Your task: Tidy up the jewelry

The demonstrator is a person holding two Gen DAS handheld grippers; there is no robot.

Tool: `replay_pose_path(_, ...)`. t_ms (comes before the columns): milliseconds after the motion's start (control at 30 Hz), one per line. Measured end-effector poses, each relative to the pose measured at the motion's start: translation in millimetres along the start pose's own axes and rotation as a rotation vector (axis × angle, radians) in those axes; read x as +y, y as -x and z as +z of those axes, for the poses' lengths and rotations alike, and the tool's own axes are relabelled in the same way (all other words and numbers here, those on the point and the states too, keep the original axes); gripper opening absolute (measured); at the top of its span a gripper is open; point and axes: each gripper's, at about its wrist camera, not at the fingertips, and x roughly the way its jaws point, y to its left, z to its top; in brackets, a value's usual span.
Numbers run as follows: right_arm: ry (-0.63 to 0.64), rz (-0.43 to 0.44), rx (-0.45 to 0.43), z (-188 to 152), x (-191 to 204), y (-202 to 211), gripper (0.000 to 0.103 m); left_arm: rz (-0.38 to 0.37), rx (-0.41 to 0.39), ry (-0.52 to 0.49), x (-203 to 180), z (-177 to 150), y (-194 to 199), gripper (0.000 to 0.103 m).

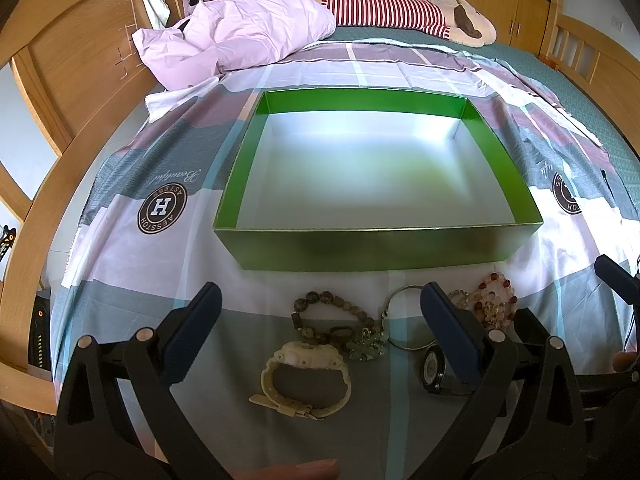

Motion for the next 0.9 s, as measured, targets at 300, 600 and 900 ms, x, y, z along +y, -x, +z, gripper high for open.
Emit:
replay_pose_path(300, 0.002, -0.001, 0.001, 0, 1, 0, 0.1, 0.001, 0.001, -0.003, -1, 0, 0, 0.099)
replay_pose_path(600, -0.007, -0.124, 0.046, -1, -10, -15, 0.1, 0.033, 0.037, 0.055, 22, 5, -9, 0.098)
replay_pose_path(900, 0.048, -0.022, 0.124, -12, -1, -26, 0.076, -0.007, 0.155, 0.066, 38, 2, -27, 0.062)
